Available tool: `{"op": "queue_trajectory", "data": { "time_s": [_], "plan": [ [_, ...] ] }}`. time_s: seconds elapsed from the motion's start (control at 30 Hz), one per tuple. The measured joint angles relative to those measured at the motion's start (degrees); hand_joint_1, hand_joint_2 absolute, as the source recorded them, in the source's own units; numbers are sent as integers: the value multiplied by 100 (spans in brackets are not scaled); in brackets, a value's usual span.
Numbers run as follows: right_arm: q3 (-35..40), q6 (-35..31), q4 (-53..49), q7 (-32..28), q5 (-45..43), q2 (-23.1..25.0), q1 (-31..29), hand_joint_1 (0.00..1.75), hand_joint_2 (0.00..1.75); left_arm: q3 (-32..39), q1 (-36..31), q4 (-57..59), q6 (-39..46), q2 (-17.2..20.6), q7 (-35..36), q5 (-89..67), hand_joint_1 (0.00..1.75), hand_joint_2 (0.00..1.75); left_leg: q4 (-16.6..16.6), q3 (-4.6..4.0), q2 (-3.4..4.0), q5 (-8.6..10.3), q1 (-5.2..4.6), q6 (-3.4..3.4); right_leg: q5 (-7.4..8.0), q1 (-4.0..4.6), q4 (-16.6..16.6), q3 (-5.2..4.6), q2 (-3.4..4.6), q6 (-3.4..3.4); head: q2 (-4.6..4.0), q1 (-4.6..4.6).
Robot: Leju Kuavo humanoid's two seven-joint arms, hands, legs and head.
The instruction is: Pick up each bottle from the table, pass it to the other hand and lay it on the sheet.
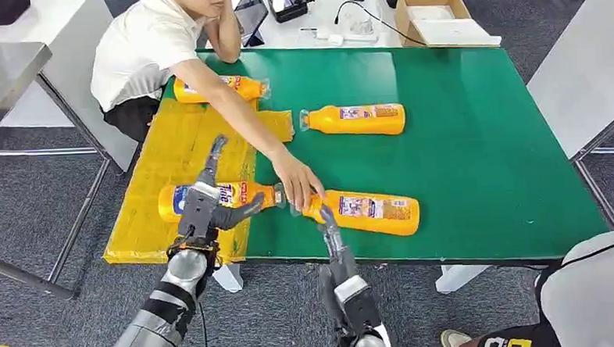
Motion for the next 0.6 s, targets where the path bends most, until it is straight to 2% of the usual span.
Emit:
{"op": "queue_trajectory", "data": {
  "time_s": [0.07, 0.2, 0.3, 0.43, 0.6],
  "plan": [
    [-13, -723, -155, 147, 807, -162, 42, 0, 175, 4, 344, -601, 441, 15, -42, 513, 0, 175, 0, 1, 0, -2, 0, -1, -1, 0, -1, -1, 2, 0, 0, -2],
    [-267, -1238, -457, 641, 2162, -518, 172, 0, 175, 13, 1166, -1606, 1508, 79, -83, 18, 0, 175, 0, -2, -1, -8, -2, 0, -3, -1, -3, -4, 2, 0, 0, 0],
    [-569, -1649, -476, 1439, 3394, -798, 151, 0, 175, 9, 1731, -2142, 1072, 81, 41, 302, 0, 175, 0, -3, -5, -14, -3, 5, -6, -2, -8, -4, 0, 1, 0, 2],
    [-1069, -1760, -264, 1521, 3474, -1099, -8, 0, 175, -89, 2178, -2510, 744, 81, 89, 451, 0, 175, 0, -4, -3, -12, -5, 7, -2, -5, -8, -3, 1, 4, 0, 4],
    [-1248, -1773, -135, 1495, 3489, -1184, -60, 0, 175, -146, 2308, -2716, 725, 81, 118, 464, 0, 175, 0, -2, -3, -8, -3, 6, 0, -1, -6, -2, 0, 3, 0, -2]
  ]
}}
